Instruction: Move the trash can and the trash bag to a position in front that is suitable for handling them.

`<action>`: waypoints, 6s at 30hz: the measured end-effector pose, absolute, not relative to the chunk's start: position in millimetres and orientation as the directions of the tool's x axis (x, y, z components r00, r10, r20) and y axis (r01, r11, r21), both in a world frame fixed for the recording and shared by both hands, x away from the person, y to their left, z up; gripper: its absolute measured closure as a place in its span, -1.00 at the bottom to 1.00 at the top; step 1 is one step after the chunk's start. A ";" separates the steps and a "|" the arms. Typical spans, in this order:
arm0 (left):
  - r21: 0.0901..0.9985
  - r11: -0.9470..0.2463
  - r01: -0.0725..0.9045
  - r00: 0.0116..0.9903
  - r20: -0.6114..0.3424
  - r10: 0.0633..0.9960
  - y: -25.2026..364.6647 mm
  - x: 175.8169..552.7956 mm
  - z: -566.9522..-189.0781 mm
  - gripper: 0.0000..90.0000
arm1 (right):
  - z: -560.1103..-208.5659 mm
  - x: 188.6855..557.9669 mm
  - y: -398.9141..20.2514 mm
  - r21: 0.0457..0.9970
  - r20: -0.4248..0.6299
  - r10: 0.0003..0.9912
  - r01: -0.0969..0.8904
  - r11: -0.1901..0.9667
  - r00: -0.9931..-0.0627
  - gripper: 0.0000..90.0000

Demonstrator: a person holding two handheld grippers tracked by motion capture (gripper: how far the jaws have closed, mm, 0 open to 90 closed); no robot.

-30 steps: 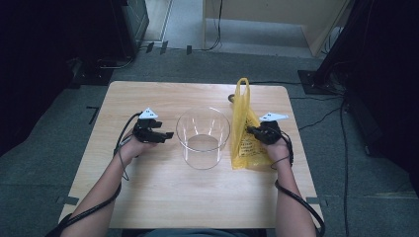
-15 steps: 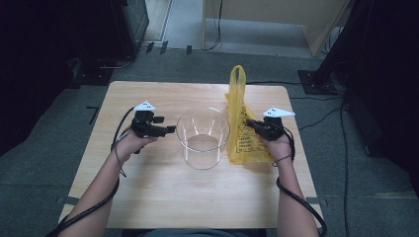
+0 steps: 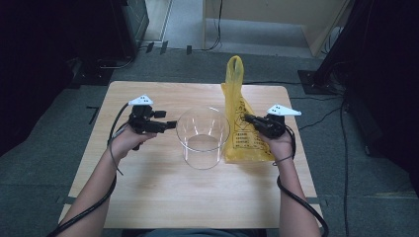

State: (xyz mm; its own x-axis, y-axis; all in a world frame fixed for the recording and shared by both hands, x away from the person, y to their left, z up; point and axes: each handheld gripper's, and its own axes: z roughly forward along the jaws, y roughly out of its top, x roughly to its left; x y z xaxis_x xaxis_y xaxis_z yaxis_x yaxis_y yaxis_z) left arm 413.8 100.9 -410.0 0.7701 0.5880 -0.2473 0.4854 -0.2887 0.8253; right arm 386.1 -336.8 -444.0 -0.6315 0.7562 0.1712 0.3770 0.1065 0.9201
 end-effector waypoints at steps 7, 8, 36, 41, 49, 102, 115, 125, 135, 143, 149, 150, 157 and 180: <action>0.839 -0.267 0.473 0.777 -0.255 0.575 100.0 409.8 -396.4 -0.44 | -434.4 384.0 -333.8 0.938 0.196 0.730 0.341 0.054 -0.654 1.00; 0.843 -0.267 0.467 0.781 -0.251 0.572 99.4 409.0 -394.5 -0.44 | -432.3 383.5 -332.2 0.941 0.199 0.725 0.336 0.048 -0.659 1.00; 0.890 -0.250 0.382 0.837 -0.217 0.503 69.2 387.5 -365.4 -0.44 | -382.0 370.6 -311.8 0.966 0.255 0.606 0.218 -0.136 -0.753 1.00; 0.899 -0.252 0.358 0.853 -0.205 0.480 61.7 381.7 -360.3 -0.44 | -372.3 367.0 -301.7 0.968 0.249 0.573 0.196 -0.154 -0.781 1.00; 0.910 -0.242 0.337 0.867 -0.200 0.457 52.5 374.7 -354.6 -0.44 | -359.4 360.5 -282.9 0.968 0.242 0.508 0.169 -0.186 -0.826 1.00; 0.941 -0.211 0.265 0.890 -0.155 0.428 48.7 365.7 -336.1 0.74 | -360.9 354.7 -219.2 0.963 0.117 0.348 0.193 0.191 -0.930 0.56; 0.949 -0.221 0.224 0.859 -0.085 0.505 69.4 365.6 -319.7 0.88 | -351.7 358.3 -245.1 0.960 0.094 0.450 0.200 0.195 -0.888 0.35; 0.942 -0.250 0.225 0.841 -0.059 0.537 73.8 363.6 -315.2 0.88 | -369.7 362.4 -234.8 0.924 0.082 0.474 0.245 0.294 -0.877 0.60; 0.922 -0.308 0.234 0.880 -0.066 0.471 50.5 358.9 -324.7 0.85 | -384.7 362.8 -210.5 0.906 0.040 0.447 0.221 0.360 -0.894 0.62; 0.892 -0.384 0.240 0.887 -0.041 0.460 35.0 360.0 -341.9 0.85 | -384.3 363.6 -206.4 0.896 0.048 0.462 0.243 0.373 -0.886 0.25; 0.884 -0.396 0.247 0.887 -0.041 0.460 31.0 363.0 -350.0 0.83 | -372.2 366.5 -230.2 0.921 0.079 0.522 0.263 0.287 -0.849 0.18; 0.878 -0.410 0.248 0.885 -0.033 0.464 29.7 364.0 -353.4 0.83 | -370.9 366.8 -233.1 0.924 0.084 0.527 0.264 0.276 -0.846 0.17; 0.867 -0.420 0.267 0.887 -0.051 0.458 24.9 366.9 -363.1 0.79 | -368.6 366.6 -238.3 0.929 0.081 0.534 0.258 0.264 -0.841 0.14; 0.883 -0.348 0.314 0.881 -0.134 0.454 39.1 372.7 -359.2 -0.14 | -370.0 367.5 -236.3 0.930 0.151 0.532 0.303 0.210 -0.833 -0.12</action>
